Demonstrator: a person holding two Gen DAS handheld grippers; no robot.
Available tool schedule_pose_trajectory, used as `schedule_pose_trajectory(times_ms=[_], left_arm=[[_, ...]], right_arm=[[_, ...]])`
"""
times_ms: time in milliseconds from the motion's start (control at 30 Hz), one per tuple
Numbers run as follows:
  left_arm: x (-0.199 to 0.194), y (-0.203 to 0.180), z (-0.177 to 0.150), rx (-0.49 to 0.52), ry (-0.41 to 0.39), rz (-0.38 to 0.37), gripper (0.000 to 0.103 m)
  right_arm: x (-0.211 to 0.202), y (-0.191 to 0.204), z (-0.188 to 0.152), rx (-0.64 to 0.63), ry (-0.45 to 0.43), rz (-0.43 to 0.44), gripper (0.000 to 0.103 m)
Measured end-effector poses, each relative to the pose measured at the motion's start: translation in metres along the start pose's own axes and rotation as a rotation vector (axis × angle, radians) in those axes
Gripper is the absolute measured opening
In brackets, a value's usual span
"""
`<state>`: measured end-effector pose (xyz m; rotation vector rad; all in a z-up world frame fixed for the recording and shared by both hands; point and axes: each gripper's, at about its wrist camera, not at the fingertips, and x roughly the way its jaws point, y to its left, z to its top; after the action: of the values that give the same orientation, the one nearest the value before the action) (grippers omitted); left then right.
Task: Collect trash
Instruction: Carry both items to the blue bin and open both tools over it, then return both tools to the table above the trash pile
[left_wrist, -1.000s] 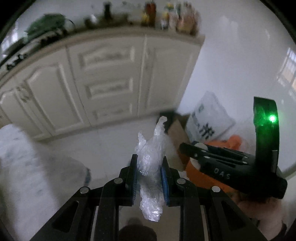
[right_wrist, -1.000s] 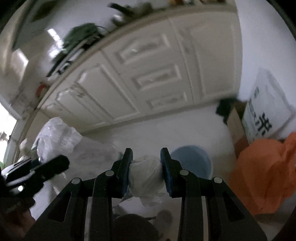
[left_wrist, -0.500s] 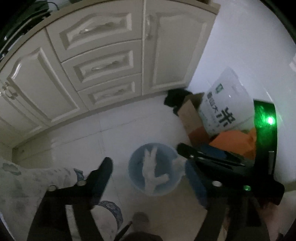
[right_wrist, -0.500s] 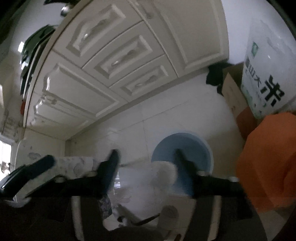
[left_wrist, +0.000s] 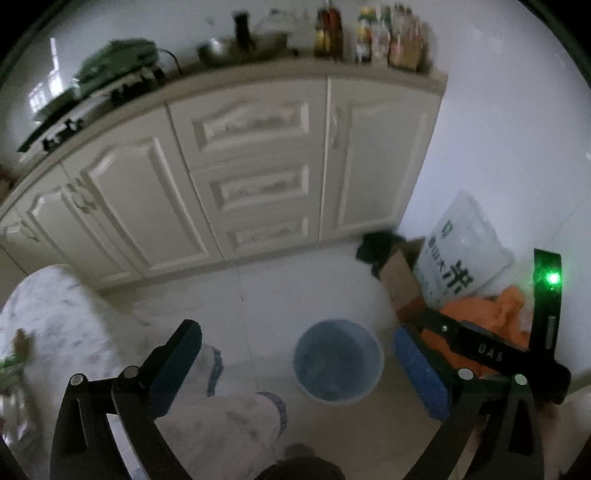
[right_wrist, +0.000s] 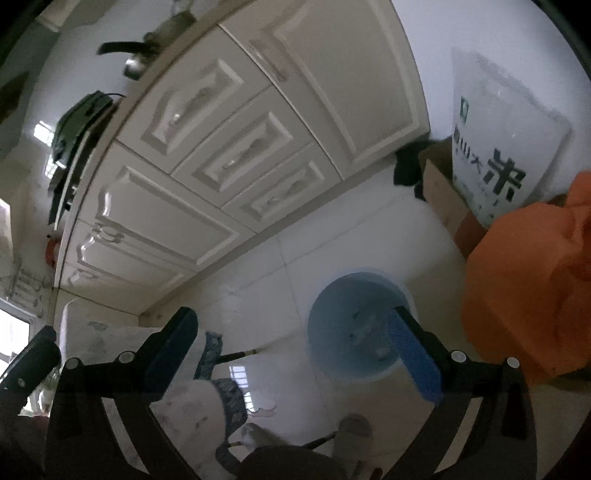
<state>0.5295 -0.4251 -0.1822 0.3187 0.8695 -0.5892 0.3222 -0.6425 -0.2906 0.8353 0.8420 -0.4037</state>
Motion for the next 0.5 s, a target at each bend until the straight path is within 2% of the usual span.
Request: schedule_pose_trajectory(times_ms=[267,500], left_arm=[[-0.141,0.056,-0.073,-0.078,-0.202,0.045,0.102],[-0.242,0.111,-0.158,-0.163,-0.322,0.119,0.102]], right_arm=[[-0.071,0.090,-0.035,-0.158,-0.106,0.036,0.103],[-0.115,0.177,-0.083,-0.311,-0.168,0.070,0.103]])
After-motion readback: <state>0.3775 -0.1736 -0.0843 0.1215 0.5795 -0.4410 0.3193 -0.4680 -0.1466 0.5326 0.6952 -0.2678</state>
